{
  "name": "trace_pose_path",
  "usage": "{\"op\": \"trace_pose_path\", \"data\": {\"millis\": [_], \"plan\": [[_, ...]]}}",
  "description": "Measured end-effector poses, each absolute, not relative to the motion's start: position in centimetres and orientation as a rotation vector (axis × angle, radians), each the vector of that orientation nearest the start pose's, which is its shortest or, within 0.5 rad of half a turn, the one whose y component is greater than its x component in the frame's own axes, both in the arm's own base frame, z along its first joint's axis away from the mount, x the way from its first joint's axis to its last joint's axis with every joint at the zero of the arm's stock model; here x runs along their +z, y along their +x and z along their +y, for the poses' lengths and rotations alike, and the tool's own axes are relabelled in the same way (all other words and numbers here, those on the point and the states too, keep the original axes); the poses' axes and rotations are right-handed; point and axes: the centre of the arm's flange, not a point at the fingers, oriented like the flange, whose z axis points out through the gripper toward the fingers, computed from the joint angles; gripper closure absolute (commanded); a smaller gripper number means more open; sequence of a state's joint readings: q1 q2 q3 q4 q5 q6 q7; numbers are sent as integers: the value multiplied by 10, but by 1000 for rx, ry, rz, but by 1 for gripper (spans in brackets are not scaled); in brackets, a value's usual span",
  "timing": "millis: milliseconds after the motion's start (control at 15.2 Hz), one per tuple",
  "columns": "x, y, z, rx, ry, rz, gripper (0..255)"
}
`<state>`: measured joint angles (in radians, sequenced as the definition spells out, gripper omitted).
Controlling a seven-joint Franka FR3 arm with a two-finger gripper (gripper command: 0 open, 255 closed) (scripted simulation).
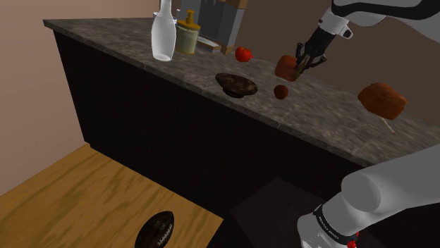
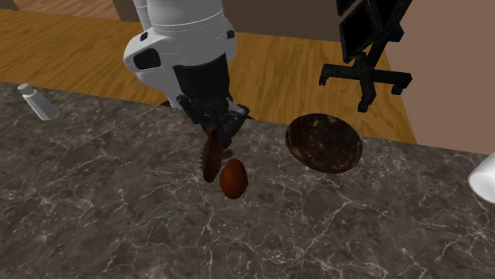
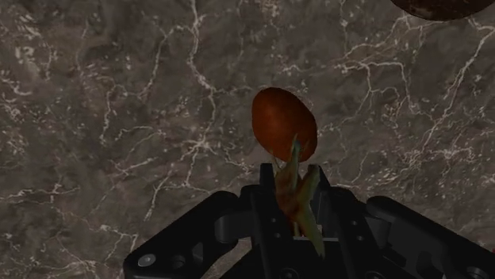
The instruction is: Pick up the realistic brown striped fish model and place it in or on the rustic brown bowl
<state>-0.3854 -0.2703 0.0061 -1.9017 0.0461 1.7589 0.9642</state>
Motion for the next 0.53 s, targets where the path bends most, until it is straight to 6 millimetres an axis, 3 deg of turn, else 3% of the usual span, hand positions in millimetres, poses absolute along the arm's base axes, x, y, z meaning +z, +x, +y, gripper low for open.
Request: {"op": "trace_pose_path", "data": {"millis": [528], "plan": [[624,494,-76,-168,-2388,1910,255]]}}
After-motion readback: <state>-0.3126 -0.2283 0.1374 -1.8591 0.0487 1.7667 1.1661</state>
